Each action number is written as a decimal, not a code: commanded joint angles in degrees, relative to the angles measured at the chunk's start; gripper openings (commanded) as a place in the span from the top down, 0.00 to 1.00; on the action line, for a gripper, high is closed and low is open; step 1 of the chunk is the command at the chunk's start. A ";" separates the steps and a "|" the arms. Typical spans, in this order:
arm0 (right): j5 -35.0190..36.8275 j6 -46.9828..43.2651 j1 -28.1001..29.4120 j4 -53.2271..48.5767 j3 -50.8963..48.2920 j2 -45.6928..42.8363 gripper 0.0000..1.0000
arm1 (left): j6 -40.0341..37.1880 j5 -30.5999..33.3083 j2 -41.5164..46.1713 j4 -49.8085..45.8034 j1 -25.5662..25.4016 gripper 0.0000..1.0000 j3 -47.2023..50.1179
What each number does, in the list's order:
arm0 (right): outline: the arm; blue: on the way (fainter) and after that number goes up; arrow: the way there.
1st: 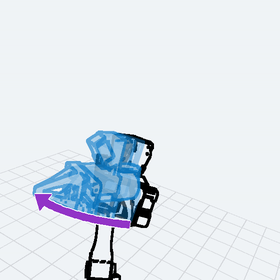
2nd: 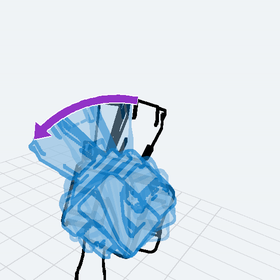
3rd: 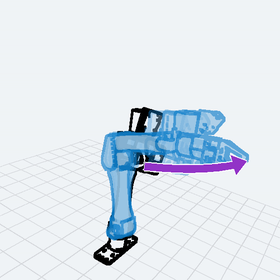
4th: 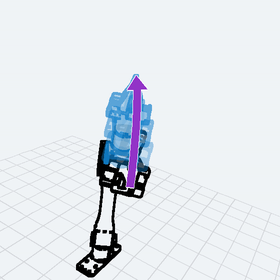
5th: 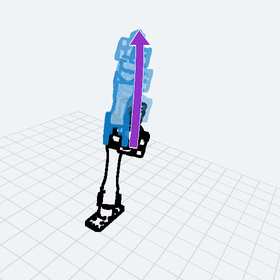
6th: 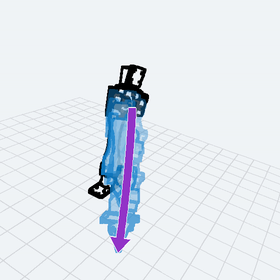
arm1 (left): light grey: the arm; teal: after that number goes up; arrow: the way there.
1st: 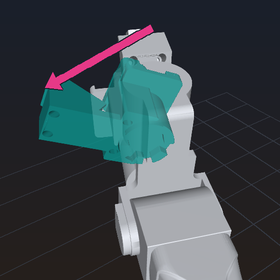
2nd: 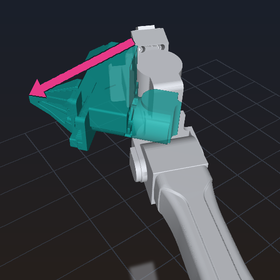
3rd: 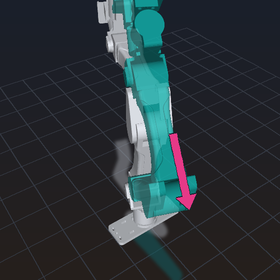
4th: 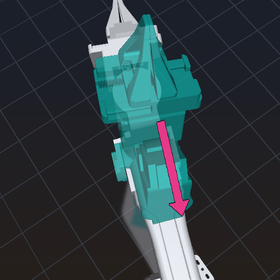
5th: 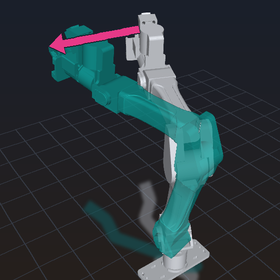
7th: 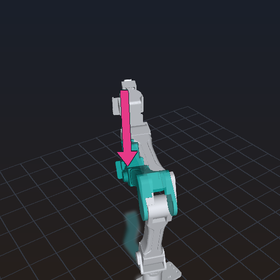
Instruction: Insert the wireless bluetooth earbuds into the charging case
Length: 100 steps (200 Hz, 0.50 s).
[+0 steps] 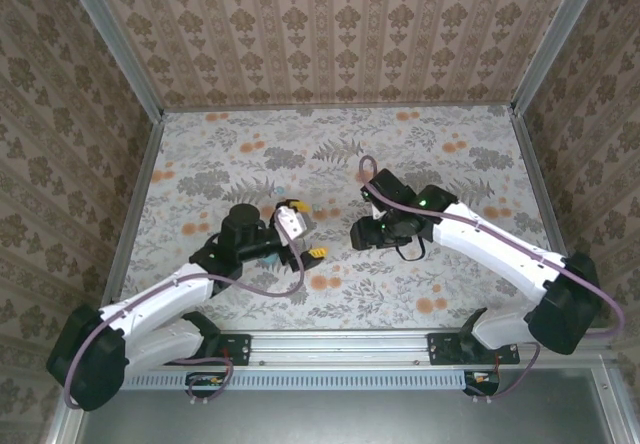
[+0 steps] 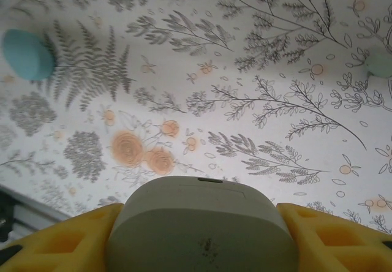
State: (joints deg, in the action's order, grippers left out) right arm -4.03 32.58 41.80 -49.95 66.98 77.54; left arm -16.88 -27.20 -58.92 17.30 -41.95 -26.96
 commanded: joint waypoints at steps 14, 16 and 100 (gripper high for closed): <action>-4.70 -2.48 -0.23 -5.79 3.75 -2.31 0.45 | -3.22 -3.34 -5.28 7.33 -6.04 0.01 -4.63; -5.01 -2.44 -0.25 -5.73 3.83 -2.37 0.45 | -3.24 -3.20 -5.54 7.62 -6.34 0.01 -4.84; -8.95 -1.83 -0.33 -4.45 3.96 -5.25 0.44 | 1.44 -4.20 -15.23 17.24 -10.30 0.13 -8.71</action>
State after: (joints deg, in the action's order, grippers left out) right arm -11.51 31.22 41.76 -52.97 69.76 74.46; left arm -17.80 -28.80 -73.19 30.15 -51.75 -33.54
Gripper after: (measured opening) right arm 0.576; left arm 0.881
